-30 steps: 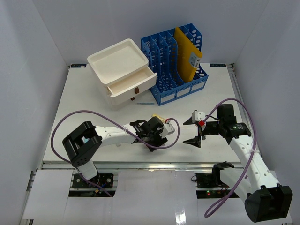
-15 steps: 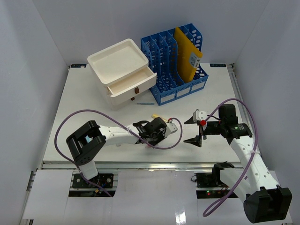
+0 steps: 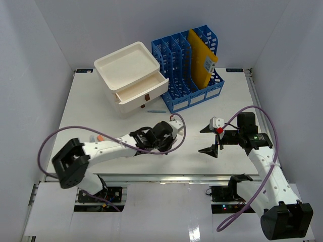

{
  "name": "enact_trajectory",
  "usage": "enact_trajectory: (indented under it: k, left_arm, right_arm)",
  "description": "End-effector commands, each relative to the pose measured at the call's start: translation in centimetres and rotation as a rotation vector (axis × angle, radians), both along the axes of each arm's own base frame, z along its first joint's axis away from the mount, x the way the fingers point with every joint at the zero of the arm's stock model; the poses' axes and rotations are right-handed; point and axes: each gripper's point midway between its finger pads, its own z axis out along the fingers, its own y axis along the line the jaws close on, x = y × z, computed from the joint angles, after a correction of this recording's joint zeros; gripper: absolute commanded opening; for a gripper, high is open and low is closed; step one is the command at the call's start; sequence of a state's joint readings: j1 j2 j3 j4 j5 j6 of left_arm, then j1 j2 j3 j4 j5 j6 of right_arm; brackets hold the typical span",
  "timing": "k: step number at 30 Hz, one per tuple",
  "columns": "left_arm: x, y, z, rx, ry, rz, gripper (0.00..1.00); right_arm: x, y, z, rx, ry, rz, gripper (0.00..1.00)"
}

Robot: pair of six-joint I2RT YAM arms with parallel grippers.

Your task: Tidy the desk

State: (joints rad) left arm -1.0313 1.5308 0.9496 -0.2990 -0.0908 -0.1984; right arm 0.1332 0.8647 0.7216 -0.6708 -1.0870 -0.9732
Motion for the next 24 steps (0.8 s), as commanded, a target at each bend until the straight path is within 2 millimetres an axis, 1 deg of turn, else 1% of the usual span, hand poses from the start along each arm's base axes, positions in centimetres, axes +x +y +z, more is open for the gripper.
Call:
enact_trajectory:
  k: [1, 3, 4, 5, 6, 7, 8, 9, 12, 15, 16, 18, 20, 22, 24]
  left_arm:
    - [0.1, 0.0, 11.5, -0.339, -0.113, 0.109, 0.0]
    - [0.6, 1.0, 15.9, -0.382, -0.222, 0.095, 0.0]
    - [1.1, 1.8, 17.0, -0.35, -0.28, 0.089, 0.0]
    - [1.7, 2.8, 17.6, -0.285, -0.339, 0.084, 0.0]
    - [2.4, 3.7, 19.1, -0.23, -0.402, 0.079, 0.0]
    - [3.0, 3.6, 20.8, -0.222, -0.45, 0.062, 0.0]
    - [3.9, 4.6, 21.5, -0.153, -0.49, 0.07, 0.0]
    - [5.4, 5.5, 22.9, -0.086, -0.54, 0.079, 0.0]
    - [9.1, 6.3, 25.9, 0.009, -0.628, 0.053, 0.0]
    - [13.1, 8.3, 27.4, 0.084, -0.702, 0.024, 0.0]
    - [14.1, 8.5, 27.8, 0.101, -0.736, 0.022, 0.0]
    - [16.3, 10.1, 28.3, 0.155, -0.777, 0.031, 0.0]
    - [18.2, 10.8, 28.6, 0.182, -0.796, 0.016, 0.0]
    - [20.1, 11.7, 28.3, 0.211, -0.796, 0.019, 0.0]
    - [21.3, 11.7, 27.3, 0.245, -0.799, -0.023, 0.0]
  right_arm:
    - [0.1, 0.1, 0.2, 0.023, 0.005, 0.002, 0.94]
    - [0.1, 0.1, 0.2, 0.024, 0.008, 0.001, 0.94]
    - [0.1, 0.1, 0.2, 0.025, 0.008, 0.002, 0.94]
    - [0.1, 0.1, 0.2, 0.027, 0.008, 0.003, 0.95]
    - [0.1, 0.1, 0.2, 0.026, 0.007, 0.002, 0.95]
    - [0.1, 0.1, 0.2, 0.027, 0.008, 0.003, 0.95]
    - [0.1, 0.1, 0.2, 0.027, 0.008, 0.003, 0.95]
    - [0.1, 0.1, 0.2, 0.028, 0.009, 0.004, 0.95]
    - [0.1, 0.1, 0.0, 0.026, 0.016, 0.002, 0.95]
    - [0.1, 0.1, -0.2, 0.023, 0.019, 0.0, 0.95]
    - [0.1, 0.0, -0.2, 0.023, 0.021, 0.0, 0.95]
    - [0.1, 0.1, -0.3, 0.022, 0.025, 0.0, 0.95]
    - [0.1, 0.1, -0.4, 0.023, 0.03, 0.001, 0.95]
    - [0.1, 0.1, -0.5, 0.022, 0.037, 0.001, 0.95]
    - [0.1, 0.1, -0.6, 0.021, 0.04, 0.001, 0.95]
